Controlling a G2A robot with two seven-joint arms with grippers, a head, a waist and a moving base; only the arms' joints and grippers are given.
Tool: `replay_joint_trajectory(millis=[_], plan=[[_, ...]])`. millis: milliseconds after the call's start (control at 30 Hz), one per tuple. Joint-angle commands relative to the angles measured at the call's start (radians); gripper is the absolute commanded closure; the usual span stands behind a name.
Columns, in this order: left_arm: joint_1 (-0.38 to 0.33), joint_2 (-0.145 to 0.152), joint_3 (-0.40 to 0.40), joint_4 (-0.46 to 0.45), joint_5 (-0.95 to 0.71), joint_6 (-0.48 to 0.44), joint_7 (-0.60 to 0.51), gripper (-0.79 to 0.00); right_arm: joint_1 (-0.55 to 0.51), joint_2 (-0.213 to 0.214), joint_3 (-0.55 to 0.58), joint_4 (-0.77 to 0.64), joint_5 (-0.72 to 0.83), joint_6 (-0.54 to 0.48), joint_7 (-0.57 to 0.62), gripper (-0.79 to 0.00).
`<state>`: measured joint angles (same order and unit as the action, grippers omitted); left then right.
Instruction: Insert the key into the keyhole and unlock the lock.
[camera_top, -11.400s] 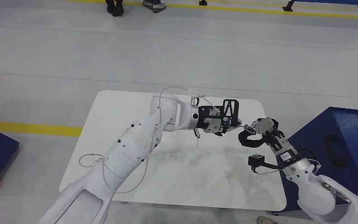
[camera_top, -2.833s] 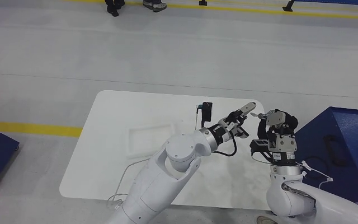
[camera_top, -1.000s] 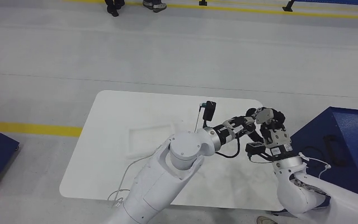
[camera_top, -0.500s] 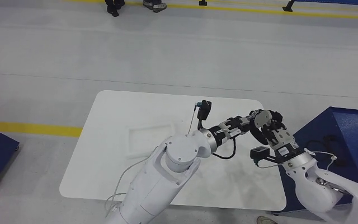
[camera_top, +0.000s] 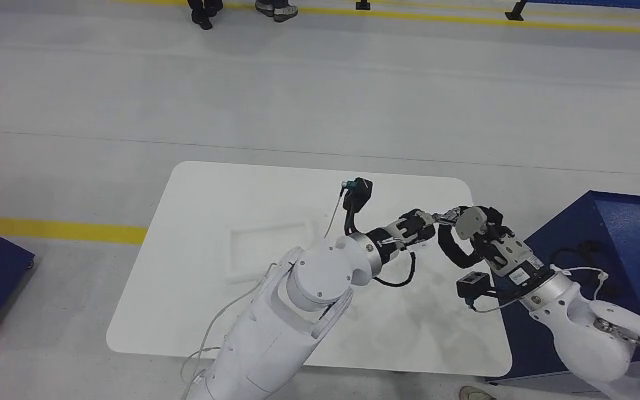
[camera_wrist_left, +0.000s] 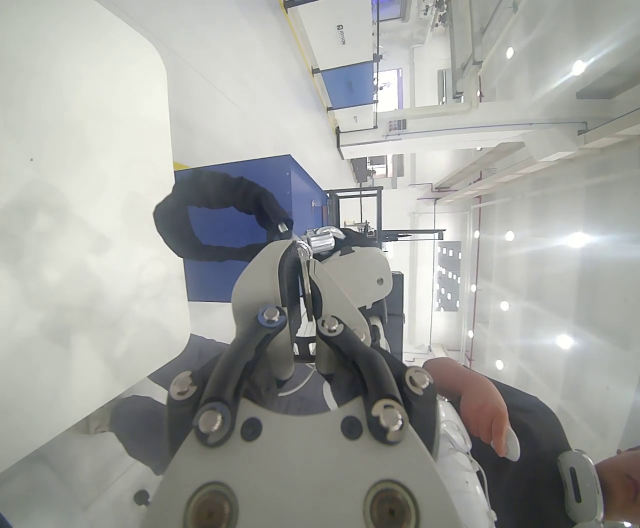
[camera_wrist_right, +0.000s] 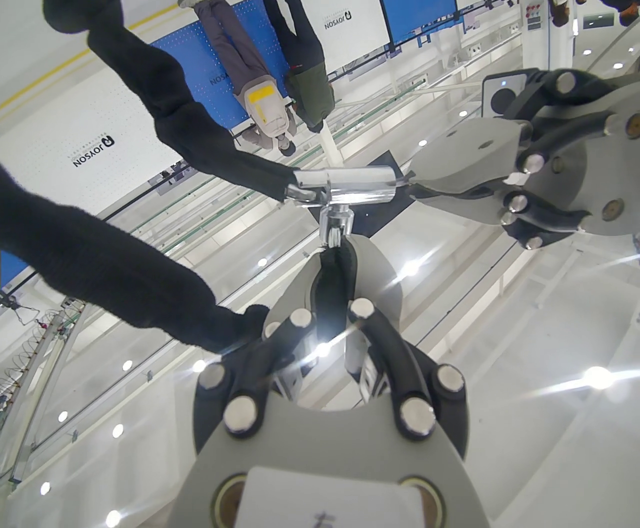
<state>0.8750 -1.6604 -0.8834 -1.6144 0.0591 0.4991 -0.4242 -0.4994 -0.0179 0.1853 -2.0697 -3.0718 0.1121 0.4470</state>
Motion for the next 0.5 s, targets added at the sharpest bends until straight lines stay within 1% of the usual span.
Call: replay_joint_trajectory(millis=[0, 100, 267, 467], plan=[[0.006, 0.005, -0.001, -0.01, 0.03, 0.006, -0.017, 0.0, -0.003, 0.004, 0.004, 0.002, 0.0, 0.016, -0.013, 0.0], [0.015, 0.012, -0.001, -0.025, 0.065, 0.018, -0.038, 0.0, -0.007, 0.009, 0.011, 0.002, 0.0, 0.05, -0.033, 0.0], [0.026, 0.021, -0.008, -0.043, 0.098, 0.028, -0.062, 0.0, -0.014, 0.018, 0.024, 0.001, 0.0, 0.077, -0.047, 0.0], [0.026, 0.029, -0.012, -0.05, 0.13, -0.002, -0.106, 0.0, -0.024, 0.027, 0.038, 0.006, 0.0, 0.124, -0.076, 0.0]])
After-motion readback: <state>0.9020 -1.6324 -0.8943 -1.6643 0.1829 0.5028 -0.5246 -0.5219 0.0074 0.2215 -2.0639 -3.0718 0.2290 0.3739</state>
